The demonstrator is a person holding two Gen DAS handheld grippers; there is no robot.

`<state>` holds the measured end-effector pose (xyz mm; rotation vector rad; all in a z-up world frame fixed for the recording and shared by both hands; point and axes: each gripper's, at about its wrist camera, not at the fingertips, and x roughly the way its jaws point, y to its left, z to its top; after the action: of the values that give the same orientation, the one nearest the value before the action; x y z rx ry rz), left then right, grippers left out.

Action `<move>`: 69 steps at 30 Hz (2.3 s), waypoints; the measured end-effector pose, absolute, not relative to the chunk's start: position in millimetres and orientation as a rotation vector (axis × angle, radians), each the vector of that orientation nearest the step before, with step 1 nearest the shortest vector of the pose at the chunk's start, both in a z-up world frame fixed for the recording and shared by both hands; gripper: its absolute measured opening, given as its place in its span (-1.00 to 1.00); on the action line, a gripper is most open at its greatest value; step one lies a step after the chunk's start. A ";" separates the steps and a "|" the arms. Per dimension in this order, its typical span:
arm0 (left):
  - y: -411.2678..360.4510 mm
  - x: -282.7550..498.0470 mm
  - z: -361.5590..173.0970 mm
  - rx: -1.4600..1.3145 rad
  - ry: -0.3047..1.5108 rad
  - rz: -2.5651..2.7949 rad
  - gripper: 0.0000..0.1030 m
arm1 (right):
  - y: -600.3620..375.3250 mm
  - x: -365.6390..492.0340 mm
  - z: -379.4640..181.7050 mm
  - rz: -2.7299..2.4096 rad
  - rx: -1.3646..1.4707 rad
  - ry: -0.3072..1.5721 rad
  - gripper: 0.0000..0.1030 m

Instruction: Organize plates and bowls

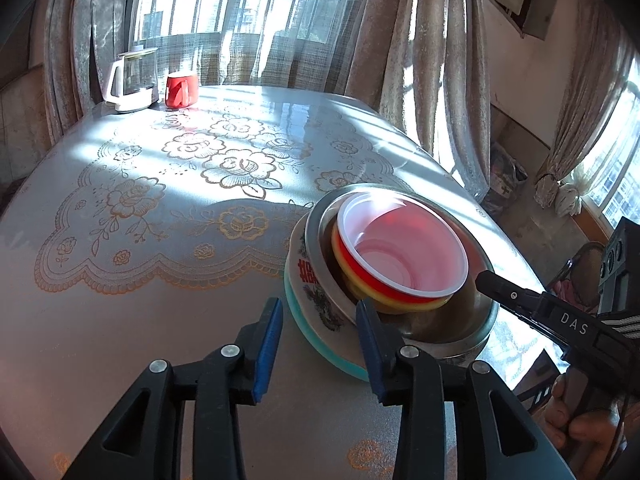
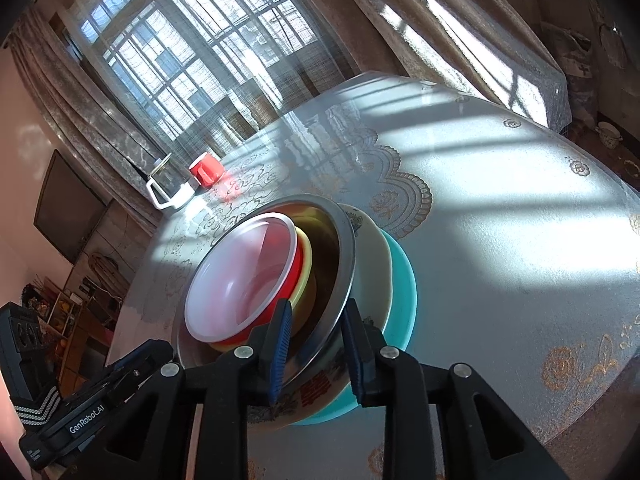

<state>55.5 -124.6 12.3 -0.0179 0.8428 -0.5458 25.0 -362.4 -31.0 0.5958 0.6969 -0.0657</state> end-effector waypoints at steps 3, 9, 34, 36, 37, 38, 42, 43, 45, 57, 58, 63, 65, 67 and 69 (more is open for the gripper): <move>-117.9 51.0 12.8 -0.017 0.842 -0.518 -0.18 | -357.3 20.1 -25.3 -0.108 0.541 0.679 -0.45; -103.2 39.7 12.7 0.013 0.779 -0.400 -0.04 | -350.9 4.6 -8.9 -0.220 0.440 0.606 -0.34; -88.0 14.1 21.5 0.049 0.643 -0.276 0.20 | -276.8 -6.9 2.2 -0.155 0.238 0.544 -0.19; -88.1 13.7 21.2 0.048 0.643 -0.279 0.20 | -277.1 -7.0 1.8 -0.154 0.242 0.546 -0.19; -88.2 13.3 20.9 0.050 0.643 -0.278 0.20 | -277.2 -7.1 1.8 -0.153 0.243 0.546 -0.19; -88.6 13.2 20.9 0.052 0.643 -0.278 0.21 | -277.2 -7.1 1.7 -0.153 0.244 0.546 -0.19; -89.3 13.5 20.7 0.054 0.644 -0.278 0.26 | -277.9 -5.7 0.7 -0.151 0.249 0.554 -0.19; -89.9 13.4 20.5 0.055 0.645 -0.277 0.26 | -277.8 -5.5 0.3 -0.151 0.250 0.555 -0.19; -90.7 13.3 20.2 0.058 0.646 -0.276 0.26 | -278.0 -5.0 -0.4 -0.149 0.251 0.558 -0.19; -90.5 11.4 19.9 0.064 0.644 -0.280 0.30 | -278.7 -4.7 -2.2 -0.149 0.257 0.563 -0.19; -90.6 11.4 19.9 0.064 0.644 -0.280 0.30 | -278.7 -4.8 -2.2 -0.149 0.258 0.563 -0.19; -90.7 11.5 20.3 0.067 0.644 -0.280 0.34 | -278.2 -3.9 -3.0 -0.146 0.259 0.568 -0.19; -90.9 11.1 20.9 0.070 0.643 -0.282 0.34 | -277.9 -4.0 -3.5 -0.146 0.261 0.568 -0.19; -91.7 10.5 21.3 0.071 0.641 -0.281 0.34 | -277.6 -3.7 -3.5 -0.146 0.260 0.567 -0.19; -91.6 10.2 21.6 0.070 0.641 -0.282 0.34 | -277.4 -3.5 -3.7 -0.146 0.261 0.566 -0.19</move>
<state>10.2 -91.6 21.6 0.0700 0.6411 -0.2819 -3.5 -277.4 -3.7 0.2610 0.5664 -0.1458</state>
